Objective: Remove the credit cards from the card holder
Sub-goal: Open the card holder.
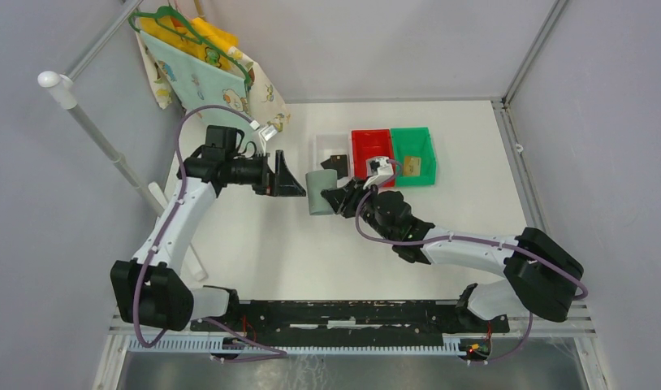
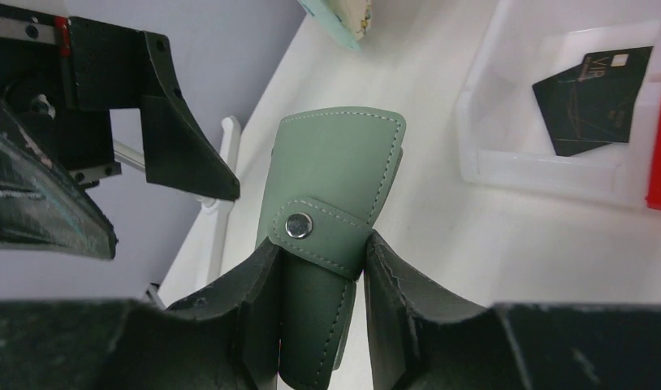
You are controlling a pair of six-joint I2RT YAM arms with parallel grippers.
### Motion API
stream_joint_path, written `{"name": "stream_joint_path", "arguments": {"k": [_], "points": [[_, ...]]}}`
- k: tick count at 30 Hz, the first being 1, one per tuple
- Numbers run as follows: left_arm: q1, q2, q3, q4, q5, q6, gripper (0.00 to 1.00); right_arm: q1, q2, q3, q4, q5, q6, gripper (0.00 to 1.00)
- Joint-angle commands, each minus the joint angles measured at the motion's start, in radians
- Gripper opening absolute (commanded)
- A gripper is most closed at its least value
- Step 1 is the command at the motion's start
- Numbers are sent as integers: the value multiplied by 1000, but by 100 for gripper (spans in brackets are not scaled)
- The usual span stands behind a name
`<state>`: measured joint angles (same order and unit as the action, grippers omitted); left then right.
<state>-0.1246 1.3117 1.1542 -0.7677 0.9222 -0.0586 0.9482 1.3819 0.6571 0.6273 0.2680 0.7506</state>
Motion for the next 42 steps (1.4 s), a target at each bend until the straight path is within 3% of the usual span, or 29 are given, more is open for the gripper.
{"name": "stream_joint_path", "arguments": {"k": [1, 5, 11, 14, 19, 22, 25, 26, 31, 35, 38, 42], "points": [[-73, -55, -27, 89, 33, -157, 100, 3, -45, 28, 181, -29, 90, 40], [-116, -69, -52, 125, 1, -190, 98, 2, -50, 21, 205, -36, 122, 40], [-170, -83, -68, 189, -51, -236, 86, 2, -62, 6, 218, -35, 144, 40], [-184, -77, -71, 215, -56, -260, 71, 7, -61, 0, 221, -37, 152, 42], [-188, -65, -53, 233, -68, -268, 34, 12, -61, -1, 213, -41, 151, 49], [-188, -63, -44, 232, -43, -261, 19, 11, -72, -1, 183, -50, 139, 62], [-187, -60, -27, 191, 24, -193, 14, -26, -103, 10, 72, -78, 126, 93], [-187, -55, -13, 160, 47, -146, 14, -58, -116, 10, 37, -110, 122, 98], [-188, -28, 70, -48, 160, 100, 12, -233, -143, 13, 12, -477, 73, 98], [-188, -33, 114, -141, 221, 207, 9, -314, -110, 78, -59, -743, 21, 98], [-189, -38, 140, -178, 247, 246, 9, -329, -98, 61, 54, -887, 69, 98], [-188, -33, 151, -202, 269, 263, 8, -329, -74, 30, 293, -970, 209, 98]]}}
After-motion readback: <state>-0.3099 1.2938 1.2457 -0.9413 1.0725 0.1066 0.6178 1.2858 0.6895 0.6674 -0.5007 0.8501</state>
